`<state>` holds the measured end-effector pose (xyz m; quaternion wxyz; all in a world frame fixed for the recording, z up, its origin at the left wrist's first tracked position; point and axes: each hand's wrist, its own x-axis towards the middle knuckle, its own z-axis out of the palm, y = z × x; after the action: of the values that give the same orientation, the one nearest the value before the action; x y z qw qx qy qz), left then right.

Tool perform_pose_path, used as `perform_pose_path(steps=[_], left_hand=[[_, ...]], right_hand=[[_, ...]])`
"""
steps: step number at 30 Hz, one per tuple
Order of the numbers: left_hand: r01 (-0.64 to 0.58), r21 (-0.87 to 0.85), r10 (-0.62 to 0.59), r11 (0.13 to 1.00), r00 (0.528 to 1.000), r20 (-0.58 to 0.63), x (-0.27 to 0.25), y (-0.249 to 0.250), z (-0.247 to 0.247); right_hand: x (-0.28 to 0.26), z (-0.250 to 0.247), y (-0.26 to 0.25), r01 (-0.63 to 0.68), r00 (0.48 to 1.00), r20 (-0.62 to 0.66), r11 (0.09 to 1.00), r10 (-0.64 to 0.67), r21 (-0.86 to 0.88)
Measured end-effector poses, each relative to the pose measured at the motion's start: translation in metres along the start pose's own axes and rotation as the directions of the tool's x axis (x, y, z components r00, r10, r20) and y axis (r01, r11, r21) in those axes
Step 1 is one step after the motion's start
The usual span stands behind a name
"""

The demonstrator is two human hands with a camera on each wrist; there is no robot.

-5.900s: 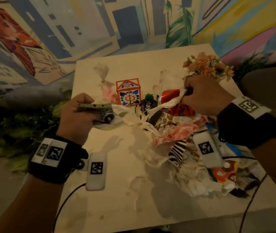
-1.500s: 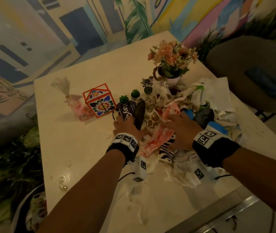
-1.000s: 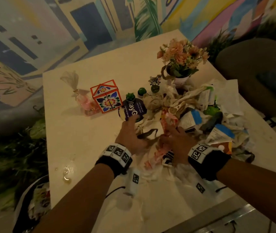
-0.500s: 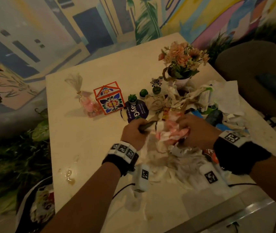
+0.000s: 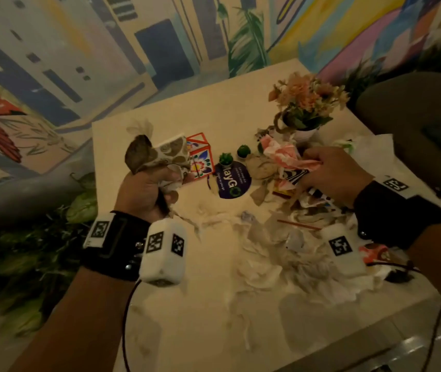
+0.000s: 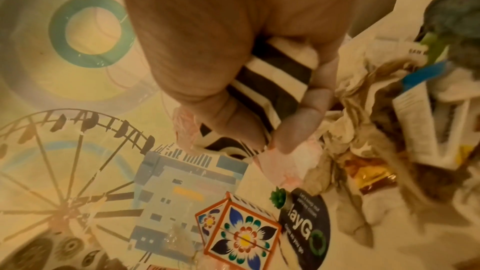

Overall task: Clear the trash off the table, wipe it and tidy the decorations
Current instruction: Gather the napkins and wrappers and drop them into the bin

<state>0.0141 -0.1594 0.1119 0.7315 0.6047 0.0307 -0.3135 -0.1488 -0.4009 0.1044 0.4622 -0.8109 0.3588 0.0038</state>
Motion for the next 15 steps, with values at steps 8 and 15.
perform_pose_path(steps=[8, 15], left_hand=[[0.154, 0.11, -0.144, 0.982, 0.985, -0.092, -0.019, 0.027, -0.1], [0.231, 0.098, -0.199, 0.968, 0.943, -0.267, -0.006, 0.002, -0.262]], right_hand=[[-0.012, 0.066, -0.06, 0.022, 0.998, 0.062, 0.994, -0.029, 0.106], [-0.033, 0.207, -0.125, 0.102, 0.967, 0.228, 0.992, -0.115, 0.068]])
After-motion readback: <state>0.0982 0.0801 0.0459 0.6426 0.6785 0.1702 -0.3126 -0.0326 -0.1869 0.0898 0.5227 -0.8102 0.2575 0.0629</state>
